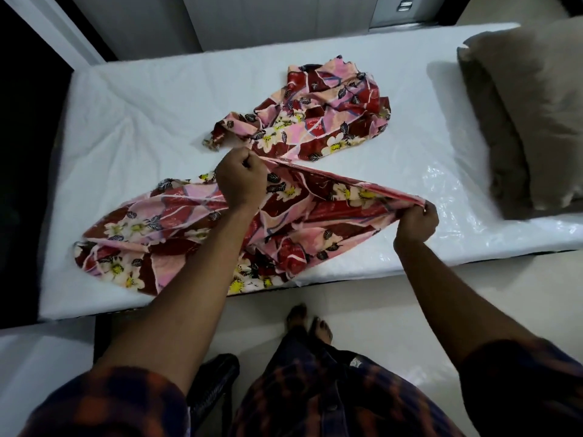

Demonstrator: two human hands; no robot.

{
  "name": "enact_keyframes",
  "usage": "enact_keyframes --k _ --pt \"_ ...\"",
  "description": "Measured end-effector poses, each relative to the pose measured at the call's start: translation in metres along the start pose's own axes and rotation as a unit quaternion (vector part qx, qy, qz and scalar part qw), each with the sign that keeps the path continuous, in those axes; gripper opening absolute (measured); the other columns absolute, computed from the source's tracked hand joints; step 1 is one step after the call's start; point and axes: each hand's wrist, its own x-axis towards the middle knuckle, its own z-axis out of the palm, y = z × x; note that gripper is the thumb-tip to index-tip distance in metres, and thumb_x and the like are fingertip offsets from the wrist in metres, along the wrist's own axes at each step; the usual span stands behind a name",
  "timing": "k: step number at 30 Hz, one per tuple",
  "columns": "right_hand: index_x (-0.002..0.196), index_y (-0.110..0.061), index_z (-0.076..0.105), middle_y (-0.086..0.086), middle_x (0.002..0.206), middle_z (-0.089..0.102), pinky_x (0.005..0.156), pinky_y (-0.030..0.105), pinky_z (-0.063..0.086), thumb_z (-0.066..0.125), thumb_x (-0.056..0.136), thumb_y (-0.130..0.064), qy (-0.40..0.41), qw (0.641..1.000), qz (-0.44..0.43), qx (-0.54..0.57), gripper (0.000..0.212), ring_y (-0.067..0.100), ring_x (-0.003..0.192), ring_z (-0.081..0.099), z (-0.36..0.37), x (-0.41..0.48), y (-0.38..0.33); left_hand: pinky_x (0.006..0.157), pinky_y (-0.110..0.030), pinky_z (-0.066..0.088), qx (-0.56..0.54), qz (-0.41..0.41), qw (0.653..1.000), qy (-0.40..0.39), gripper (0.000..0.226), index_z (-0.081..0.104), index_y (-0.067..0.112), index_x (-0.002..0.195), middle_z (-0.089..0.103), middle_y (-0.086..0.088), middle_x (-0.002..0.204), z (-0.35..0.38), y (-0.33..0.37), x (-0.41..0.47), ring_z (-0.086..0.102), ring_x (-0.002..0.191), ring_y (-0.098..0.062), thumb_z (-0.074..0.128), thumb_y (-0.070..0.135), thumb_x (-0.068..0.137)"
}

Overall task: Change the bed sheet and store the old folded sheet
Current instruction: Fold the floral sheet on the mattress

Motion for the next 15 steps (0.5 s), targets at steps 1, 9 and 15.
enact_keyframes --k 1,9,15 --pt "0.087 -0.024 0.071 -0.001 0.088 0.069 0.078 0.040 0.057 0.048 0.082 -0.027 0.011 0.999 -0.003 0.031 0.023 0.025 0.084 0.066 -0.003 -0.001 -0.003 0.043 -0.012 0.020 -0.012 -0.003 1.000 -0.003 0.023 0.051 0.015 0.061 0.037 0.013 0.050 0.001 -0.003 -0.003 0.027 0.048 0.004 0.046 0.003 0.081" --pt "0.083 -0.009 0.068 0.003 0.075 0.061 0.043 0.017 0.041 0.044 0.091 -0.029 0.093 0.987 0.093 0.096 0.033 0.023 0.066 0.055 -0.041 0.001 -0.001 0.046 -0.017 0.022 -0.017 0.116 0.970 -0.214 0.027 0.049 0.019 0.063 0.037 0.007 0.050 0.028 -0.013 -0.056 0.033 0.044 -0.007 0.043 0.005 0.085" --pt "0.098 -0.013 0.065 0.002 0.082 0.063 0.063 0.030 0.048 0.034 0.097 -0.030 0.059 0.992 0.114 -0.007 0.035 0.024 0.076 0.060 -0.090 0.015 0.048 0.051 -0.020 0.023 0.083 0.106 0.908 -0.398 0.028 0.050 0.013 0.060 0.039 0.006 0.051 0.048 -0.038 -0.102 0.034 0.046 -0.006 0.045 0.008 0.087"
